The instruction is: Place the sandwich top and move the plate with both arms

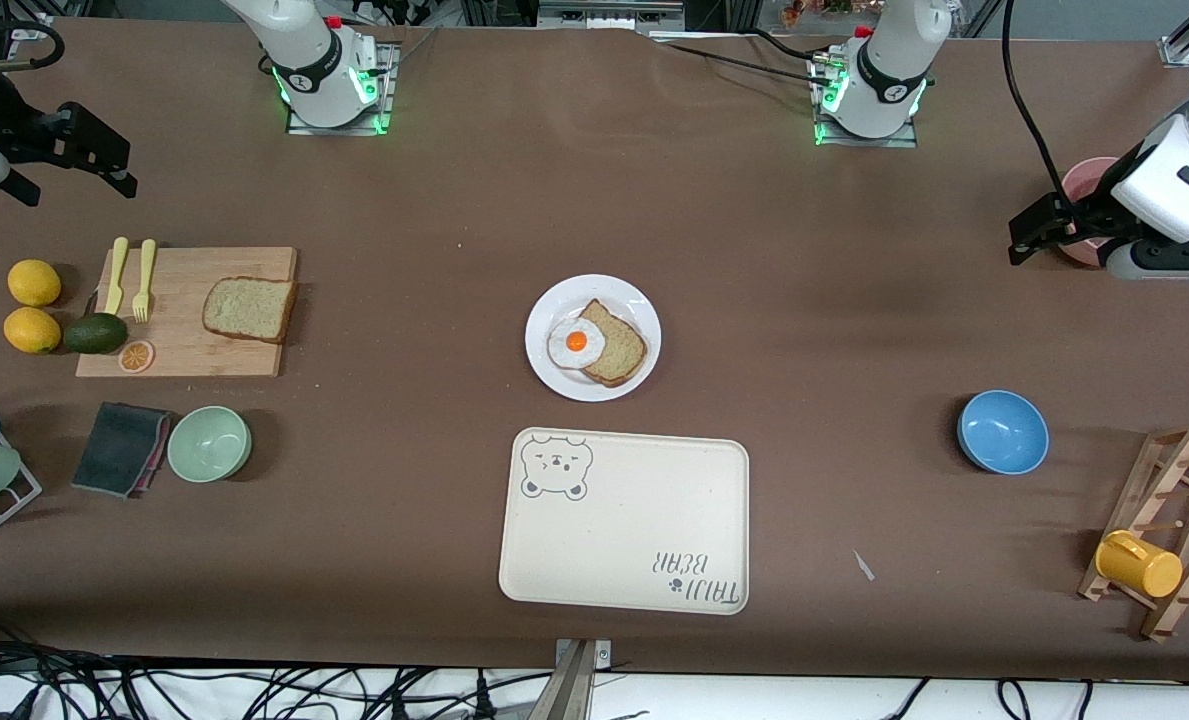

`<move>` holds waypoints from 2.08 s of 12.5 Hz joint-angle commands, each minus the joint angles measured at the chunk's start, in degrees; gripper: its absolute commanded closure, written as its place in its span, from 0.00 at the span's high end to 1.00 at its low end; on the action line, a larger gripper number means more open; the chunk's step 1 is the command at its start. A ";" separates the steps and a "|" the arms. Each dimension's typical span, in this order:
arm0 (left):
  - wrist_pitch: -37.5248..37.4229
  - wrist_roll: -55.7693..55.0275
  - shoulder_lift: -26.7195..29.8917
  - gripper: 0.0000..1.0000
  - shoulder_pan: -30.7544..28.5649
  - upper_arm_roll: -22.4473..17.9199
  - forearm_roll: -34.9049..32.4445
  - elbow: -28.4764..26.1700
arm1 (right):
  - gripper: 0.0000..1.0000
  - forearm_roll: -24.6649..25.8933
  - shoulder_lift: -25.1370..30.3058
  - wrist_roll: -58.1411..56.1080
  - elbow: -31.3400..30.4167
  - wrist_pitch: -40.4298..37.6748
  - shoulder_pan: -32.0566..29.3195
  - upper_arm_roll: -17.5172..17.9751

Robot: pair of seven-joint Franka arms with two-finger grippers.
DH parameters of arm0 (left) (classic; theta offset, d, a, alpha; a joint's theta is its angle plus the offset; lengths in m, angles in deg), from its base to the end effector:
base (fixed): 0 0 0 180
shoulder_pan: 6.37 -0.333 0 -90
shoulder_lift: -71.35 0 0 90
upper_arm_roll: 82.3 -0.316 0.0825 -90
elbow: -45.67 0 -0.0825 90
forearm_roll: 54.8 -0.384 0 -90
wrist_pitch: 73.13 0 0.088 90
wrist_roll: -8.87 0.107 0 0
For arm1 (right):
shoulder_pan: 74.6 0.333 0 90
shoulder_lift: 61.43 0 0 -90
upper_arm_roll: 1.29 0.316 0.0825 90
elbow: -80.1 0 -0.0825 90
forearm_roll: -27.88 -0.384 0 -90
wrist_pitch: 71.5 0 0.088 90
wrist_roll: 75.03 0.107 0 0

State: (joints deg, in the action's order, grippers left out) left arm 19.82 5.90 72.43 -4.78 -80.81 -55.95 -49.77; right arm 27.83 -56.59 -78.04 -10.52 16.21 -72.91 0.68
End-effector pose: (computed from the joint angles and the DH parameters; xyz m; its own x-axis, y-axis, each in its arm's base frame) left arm 0.5503 -0.0277 0.5945 0.9997 -0.0029 -0.0235 -0.0034 -0.9998 -0.0218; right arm 0.5229 0.0344 0.6614 0.9927 0.1161 0.0335 0.1161 -0.9932 0.0038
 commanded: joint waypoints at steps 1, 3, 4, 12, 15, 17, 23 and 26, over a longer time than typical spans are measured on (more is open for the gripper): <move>-0.93 0.15 1.02 1.00 -0.53 0.54 -1.05 -0.36 | 1.00 -0.12 0.43 0.11 0.36 -0.96 0.51 -0.04; -0.94 0.16 0.94 1.00 -0.53 0.54 -1.05 -0.36 | 1.00 -0.04 0.26 -0.41 0.53 -0.96 0.51 -0.04; -1.02 0.16 1.02 1.00 -0.53 0.54 -1.05 -0.36 | 1.00 -0.04 0.17 -0.41 0.53 -0.88 0.51 -0.04; -1.02 0.24 1.03 1.00 -0.53 0.54 -1.05 -0.36 | 1.00 -0.04 -0.53 -0.59 0.45 -0.96 0.51 -0.12; -1.02 0.24 1.03 1.00 -0.53 0.54 -1.05 -0.36 | 1.00 -0.04 -0.53 -0.59 0.45 -0.96 0.43 -0.12; -1.02 0.24 1.03 1.00 -0.53 0.54 -1.05 -0.36 | 1.00 -0.04 -0.53 -0.68 0.45 -1.14 0.43 -0.21; -1.02 0.24 1.02 1.00 -0.53 0.54 -1.05 -0.36 | 1.00 0.14 -0.45 -0.59 0.53 -1.58 0.51 -0.30; -1.02 0.24 1.03 1.00 -0.53 0.54 -1.05 -0.36 | 1.00 0.14 -0.62 -0.50 0.45 -2.19 0.51 -0.21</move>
State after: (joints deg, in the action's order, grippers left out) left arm 19.40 5.91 72.43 -4.78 -80.81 -55.95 -49.77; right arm 27.82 -57.22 -78.08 -10.57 15.33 -72.77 0.77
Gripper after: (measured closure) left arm 0.000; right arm 0.000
